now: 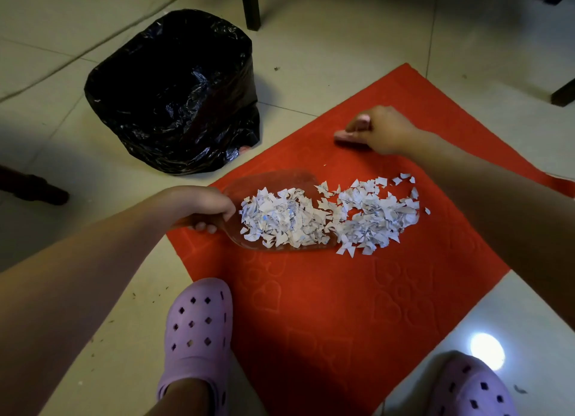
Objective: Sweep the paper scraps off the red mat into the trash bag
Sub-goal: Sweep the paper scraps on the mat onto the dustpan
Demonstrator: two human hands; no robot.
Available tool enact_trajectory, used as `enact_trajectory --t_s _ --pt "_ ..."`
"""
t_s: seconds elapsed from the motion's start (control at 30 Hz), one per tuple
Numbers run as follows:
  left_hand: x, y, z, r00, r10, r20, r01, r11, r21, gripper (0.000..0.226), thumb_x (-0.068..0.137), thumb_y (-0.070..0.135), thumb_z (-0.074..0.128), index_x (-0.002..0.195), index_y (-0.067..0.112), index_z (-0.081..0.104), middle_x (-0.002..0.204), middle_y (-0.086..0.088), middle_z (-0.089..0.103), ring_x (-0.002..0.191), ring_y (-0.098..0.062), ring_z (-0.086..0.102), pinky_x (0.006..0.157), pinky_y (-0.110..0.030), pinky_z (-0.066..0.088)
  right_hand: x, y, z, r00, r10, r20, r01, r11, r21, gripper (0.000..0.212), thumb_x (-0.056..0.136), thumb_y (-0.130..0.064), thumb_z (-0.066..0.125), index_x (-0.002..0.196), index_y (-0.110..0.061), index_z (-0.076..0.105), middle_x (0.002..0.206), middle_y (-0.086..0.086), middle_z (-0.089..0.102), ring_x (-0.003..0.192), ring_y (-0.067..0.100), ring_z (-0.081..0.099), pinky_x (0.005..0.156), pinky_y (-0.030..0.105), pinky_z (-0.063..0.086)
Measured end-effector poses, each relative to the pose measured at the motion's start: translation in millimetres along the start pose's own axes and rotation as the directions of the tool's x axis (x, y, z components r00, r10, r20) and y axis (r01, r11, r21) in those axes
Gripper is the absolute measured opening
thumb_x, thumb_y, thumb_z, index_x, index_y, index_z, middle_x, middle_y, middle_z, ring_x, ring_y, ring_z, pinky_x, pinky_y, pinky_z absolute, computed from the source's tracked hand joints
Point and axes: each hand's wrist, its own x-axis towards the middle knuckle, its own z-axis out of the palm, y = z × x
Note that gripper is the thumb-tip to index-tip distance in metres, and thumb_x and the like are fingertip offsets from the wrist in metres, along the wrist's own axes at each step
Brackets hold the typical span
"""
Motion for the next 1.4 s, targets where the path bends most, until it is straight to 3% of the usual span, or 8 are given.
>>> enact_trajectory --t_s 0.23,0.43,0.6,0.77,0.93,1.03,1.23,1.4 --pt "-4 2 0 1.000 0.007 0.005 -0.007 1.000 0.021 0.014 0.080 0.015 0.046 0.074 0.005 0.054 0.048 -0.006 0.052 0.033 -0.014 0.033 0.043 -0.018 0.026 -45 -5 -23 0.932 -0.197 0.305 0.210 0.978 -0.009 0.022 0.091 -0.013 0.058 0.112 -0.017 0.066 0.104 -0.004 0.062 0.081 0.002 0.055 0.070 0.018 0.042" --pt "-4 2 -1 1.000 -0.003 -0.009 0.003 1.000 0.013 0.013 0.080 0.015 0.047 0.079 0.005 0.055 0.049 -0.006 0.052 0.036 -0.014 0.034 0.044 -0.020 0.026 -20 2 -20 0.989 -0.080 -0.128 0.085 0.995 0.041 0.025 0.092 -0.019 0.058 0.116 -0.018 0.066 0.120 0.005 0.064 0.109 0.025 0.058 0.094 0.039 0.047" --pt "-2 1 1 1.000 0.005 -0.002 -0.005 1.000 -0.001 0.012 0.079 0.014 0.047 0.078 0.004 0.054 0.048 -0.006 0.052 0.034 -0.015 0.033 0.043 -0.020 0.026 8 -3 6 0.951 0.113 -0.290 -0.081 0.990 0.119 0.026 0.094 -0.019 0.054 0.117 -0.017 0.065 0.120 0.011 0.064 0.108 0.030 0.059 0.090 0.044 0.050" --pt "-1 1 0 1.000 0.002 0.000 -0.002 1.000 0.013 0.013 0.079 0.014 0.047 0.075 0.004 0.054 0.047 -0.006 0.053 0.034 -0.015 0.034 0.044 -0.020 0.027 6 -13 9 0.998 0.017 -0.063 -0.013 0.998 0.060 0.040 0.087 -0.047 0.059 0.108 -0.015 0.067 0.111 0.009 0.067 0.100 0.025 0.062 0.089 0.042 0.051" --pt "-4 2 1 1.000 0.005 -0.002 -0.005 1.000 0.023 0.015 0.080 0.014 0.046 0.071 0.004 0.053 0.046 -0.006 0.052 0.031 -0.013 0.034 0.041 -0.017 0.027 -32 -16 5 0.950 -0.209 0.233 0.221 0.975 -0.028 0.027 0.090 -0.029 0.058 0.113 -0.017 0.066 0.108 0.000 0.064 0.075 0.004 0.056 0.073 0.025 0.045" --pt "-4 2 0 1.000 -0.002 -0.005 0.002 1.000 0.017 0.014 0.080 0.014 0.046 0.073 0.005 0.053 0.046 -0.005 0.052 0.031 -0.013 0.034 0.040 -0.016 0.027 -45 -9 0 0.925 -0.257 0.279 0.281 0.959 -0.049 0.021 0.091 -0.018 0.060 0.110 -0.021 0.068 0.109 -0.003 0.067 0.088 0.010 0.061 0.081 0.029 0.049" --pt "-2 0 0 1.000 -0.004 -0.001 0.004 1.000 -0.002 0.012 0.078 0.016 0.048 0.077 0.006 0.055 0.049 -0.005 0.053 0.037 -0.015 0.034 0.046 -0.020 0.027 -39 -6 -22 0.982 -0.191 -0.010 0.191 0.982 -0.005 0.027 0.090 -0.027 0.059 0.114 -0.017 0.067 0.116 0.004 0.065 0.104 0.023 0.059 0.087 0.032 0.045" --pt "-3 0 1 1.000 -0.002 -0.007 0.002 1.000 -0.011 0.010 0.078 0.015 0.049 0.077 0.006 0.054 0.048 -0.005 0.053 0.034 -0.014 0.034 0.044 -0.019 0.026 -5 1 -4 0.943 0.103 -0.317 -0.067 0.990 0.122 0.028 0.094 -0.028 0.053 0.114 -0.013 0.066 0.116 0.014 0.065 0.104 0.032 0.059 0.087 0.044 0.050"
